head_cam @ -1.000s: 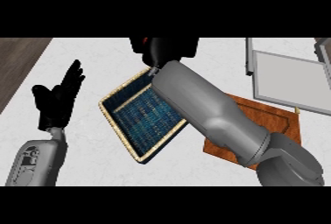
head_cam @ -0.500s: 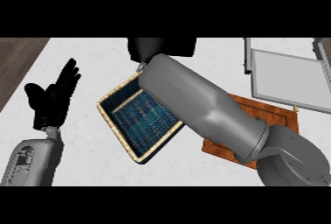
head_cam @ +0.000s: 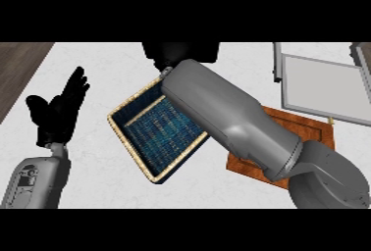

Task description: Pick the tomato from the cutting board and place it in the basket

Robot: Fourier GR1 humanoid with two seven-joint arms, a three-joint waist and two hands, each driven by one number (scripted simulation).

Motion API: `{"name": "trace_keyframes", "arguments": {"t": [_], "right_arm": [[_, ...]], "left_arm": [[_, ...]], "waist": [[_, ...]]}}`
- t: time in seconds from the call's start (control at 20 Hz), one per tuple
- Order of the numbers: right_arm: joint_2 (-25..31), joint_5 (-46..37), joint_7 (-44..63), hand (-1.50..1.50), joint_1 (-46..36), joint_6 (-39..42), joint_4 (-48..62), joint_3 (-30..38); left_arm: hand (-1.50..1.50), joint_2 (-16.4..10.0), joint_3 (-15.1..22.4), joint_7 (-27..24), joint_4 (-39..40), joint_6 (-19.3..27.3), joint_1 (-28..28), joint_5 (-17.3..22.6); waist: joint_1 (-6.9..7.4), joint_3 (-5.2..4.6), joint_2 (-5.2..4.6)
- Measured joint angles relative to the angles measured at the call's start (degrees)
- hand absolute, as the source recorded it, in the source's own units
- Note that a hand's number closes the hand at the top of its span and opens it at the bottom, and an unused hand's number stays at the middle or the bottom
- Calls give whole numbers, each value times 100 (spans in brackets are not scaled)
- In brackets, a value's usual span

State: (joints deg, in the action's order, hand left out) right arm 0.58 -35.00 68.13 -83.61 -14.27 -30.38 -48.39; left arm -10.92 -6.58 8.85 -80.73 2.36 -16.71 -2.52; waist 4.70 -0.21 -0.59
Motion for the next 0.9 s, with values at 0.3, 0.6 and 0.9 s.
{"name": "trace_keyframes", "arguments": {"t": [0.3, 0.6, 0.9], "right_arm": [[6, 333, 0, 150, 97, 279, -85, -145], [10, 434, -42, 150, 73, 391, -10, -264], [11, 529, -56, 150, 207, 547, 102, -426]], "left_arm": [[0, 51, 28, -51, -84, 23, 181, -20], [0, 4, -31, -26, -80, 27, 140, -11], [0, 77, 32, -9, -175, 69, 236, -52]], "waist": [[-37, 4, 11], [-100, 7, 9], [-90, 8, 7]]}}
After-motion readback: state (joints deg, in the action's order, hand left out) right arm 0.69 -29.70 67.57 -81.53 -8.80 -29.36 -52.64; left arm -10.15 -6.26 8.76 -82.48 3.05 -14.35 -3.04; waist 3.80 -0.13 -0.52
